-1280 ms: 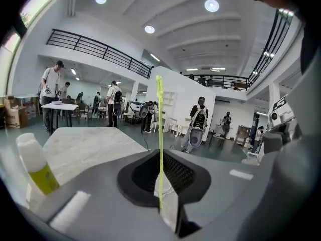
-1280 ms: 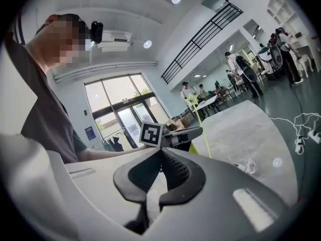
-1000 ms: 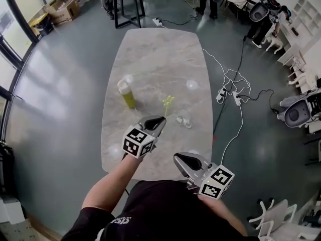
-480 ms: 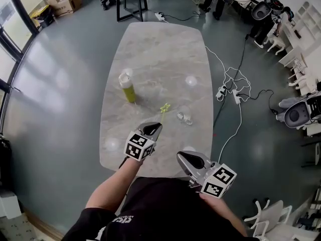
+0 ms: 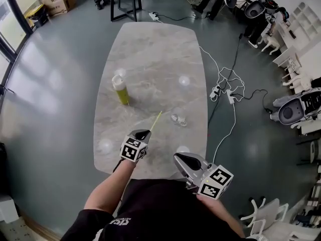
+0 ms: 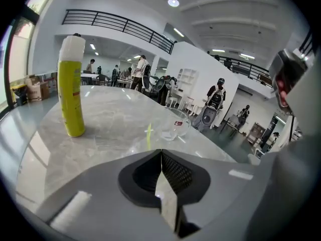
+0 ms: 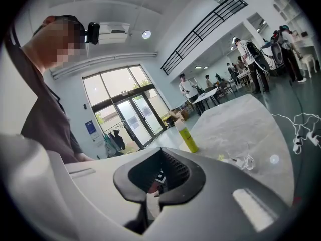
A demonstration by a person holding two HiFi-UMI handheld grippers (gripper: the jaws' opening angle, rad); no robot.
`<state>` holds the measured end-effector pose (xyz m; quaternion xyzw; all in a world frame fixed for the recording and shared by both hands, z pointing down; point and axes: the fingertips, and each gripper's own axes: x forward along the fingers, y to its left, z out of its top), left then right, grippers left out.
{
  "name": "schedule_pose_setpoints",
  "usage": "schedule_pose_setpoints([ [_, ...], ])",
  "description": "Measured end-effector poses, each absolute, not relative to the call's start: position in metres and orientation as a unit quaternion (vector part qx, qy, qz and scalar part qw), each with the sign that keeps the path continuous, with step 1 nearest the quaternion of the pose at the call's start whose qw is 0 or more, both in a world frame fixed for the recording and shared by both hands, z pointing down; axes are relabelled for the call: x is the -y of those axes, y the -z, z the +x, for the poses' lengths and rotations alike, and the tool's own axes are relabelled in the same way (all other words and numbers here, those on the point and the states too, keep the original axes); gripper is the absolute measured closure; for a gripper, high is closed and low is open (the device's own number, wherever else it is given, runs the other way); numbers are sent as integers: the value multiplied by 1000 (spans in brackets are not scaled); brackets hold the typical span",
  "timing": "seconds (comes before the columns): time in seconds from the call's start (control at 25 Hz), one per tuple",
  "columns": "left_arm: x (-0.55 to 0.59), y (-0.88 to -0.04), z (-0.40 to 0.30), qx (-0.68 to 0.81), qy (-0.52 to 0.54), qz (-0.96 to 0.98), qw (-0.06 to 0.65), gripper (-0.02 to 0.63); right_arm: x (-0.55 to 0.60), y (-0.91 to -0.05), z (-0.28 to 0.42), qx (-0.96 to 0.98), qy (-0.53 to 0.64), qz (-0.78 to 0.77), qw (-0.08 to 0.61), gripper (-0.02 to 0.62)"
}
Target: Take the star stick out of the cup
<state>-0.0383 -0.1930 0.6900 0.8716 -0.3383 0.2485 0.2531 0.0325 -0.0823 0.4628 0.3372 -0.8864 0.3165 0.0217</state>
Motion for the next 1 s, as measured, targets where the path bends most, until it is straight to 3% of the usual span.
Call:
schedule_pose_setpoints([
  [0.72, 202, -668, -41, 336, -216, 881, 256, 603, 93, -458, 25, 886, -311, 343, 26, 581],
  [1.0, 174, -648, -54, 330, -171, 877, 304, 603, 82, -455, 12, 881, -314, 353, 39, 581],
])
